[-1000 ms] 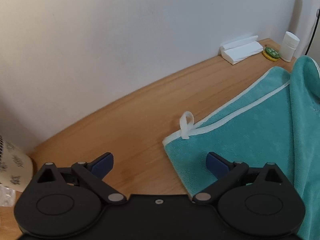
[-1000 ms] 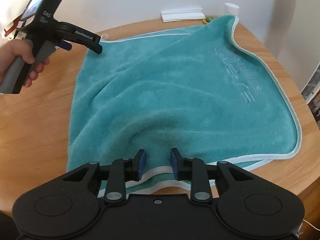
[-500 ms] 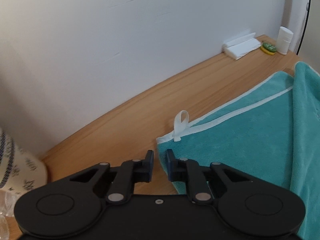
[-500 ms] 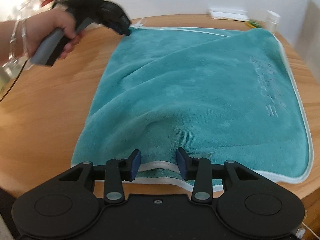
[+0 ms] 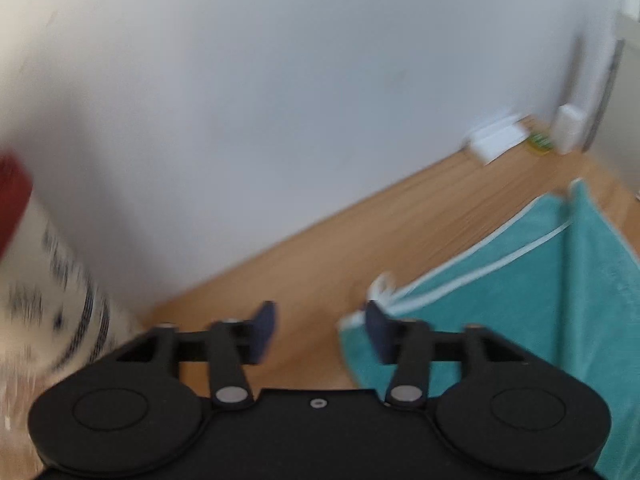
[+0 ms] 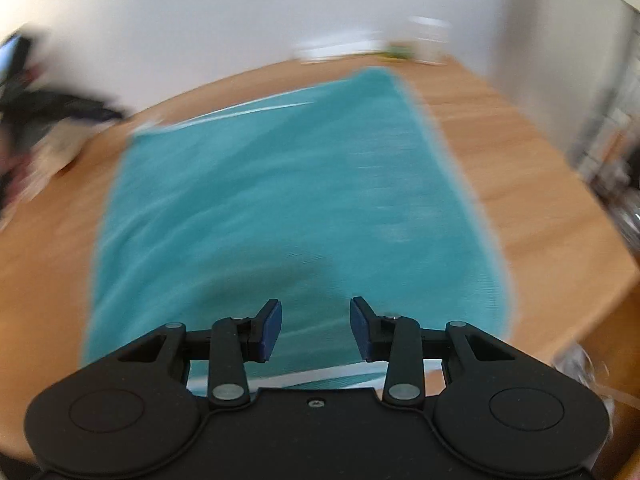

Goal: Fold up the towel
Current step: 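Grasp the folded towel's edge near the white loop with the left gripper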

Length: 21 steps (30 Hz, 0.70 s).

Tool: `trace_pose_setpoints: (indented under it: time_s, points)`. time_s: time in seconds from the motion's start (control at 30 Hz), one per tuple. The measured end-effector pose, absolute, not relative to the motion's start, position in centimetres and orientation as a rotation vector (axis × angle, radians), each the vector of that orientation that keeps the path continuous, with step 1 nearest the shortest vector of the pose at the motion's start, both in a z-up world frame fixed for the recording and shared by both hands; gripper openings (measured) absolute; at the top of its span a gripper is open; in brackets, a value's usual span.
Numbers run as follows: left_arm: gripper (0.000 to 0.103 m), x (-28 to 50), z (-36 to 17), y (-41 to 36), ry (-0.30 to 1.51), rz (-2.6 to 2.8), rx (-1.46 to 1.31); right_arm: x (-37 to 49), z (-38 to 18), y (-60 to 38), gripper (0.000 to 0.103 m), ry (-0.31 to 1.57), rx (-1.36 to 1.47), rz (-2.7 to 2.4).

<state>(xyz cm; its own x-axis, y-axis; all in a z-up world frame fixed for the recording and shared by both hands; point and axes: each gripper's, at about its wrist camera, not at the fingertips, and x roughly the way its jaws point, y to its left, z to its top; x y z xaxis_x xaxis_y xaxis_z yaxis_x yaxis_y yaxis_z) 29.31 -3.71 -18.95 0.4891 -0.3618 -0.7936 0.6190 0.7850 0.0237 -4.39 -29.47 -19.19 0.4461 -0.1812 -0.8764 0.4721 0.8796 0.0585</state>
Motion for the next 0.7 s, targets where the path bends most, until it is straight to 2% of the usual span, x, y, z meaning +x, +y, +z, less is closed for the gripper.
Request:
trace_pose_setpoints:
  time_s: [0.27,0.5,0.57,0.6,0.67,0.7]
  points:
    - [0.060,30.2,-20.9,-7.8,0.831,-0.810,0.568,-5.3,-20.5,-33.2,0.043,1.071,0.371,-0.449]
    - [0.059,30.5,-22.3,-8.6,0.882,-0.958,0.700,-5.5,-22.0,-33.3,0.043,1.088,0.404,-0.430]
    - [0.051,30.6,-22.7,-8.9,0.902,-0.981,0.720,-5.6,-22.0,-33.6,0.043,1.089,0.417,-0.428]
    - [0.042,30.8,-22.7,-8.8,0.907,-0.989,0.717,-5.7,-21.9,-33.3,0.043,1.091,0.416,-0.428]
    - [0.035,31.2,-22.6,-8.7,0.936,-1.006,0.700,-5.9,-21.8,-33.0,0.043,1.091,0.417,-0.428]
    - [0.027,31.3,-22.6,-8.5,0.943,-1.007,0.695,-5.9,-21.8,-32.9,0.043,1.091,0.417,-0.429]
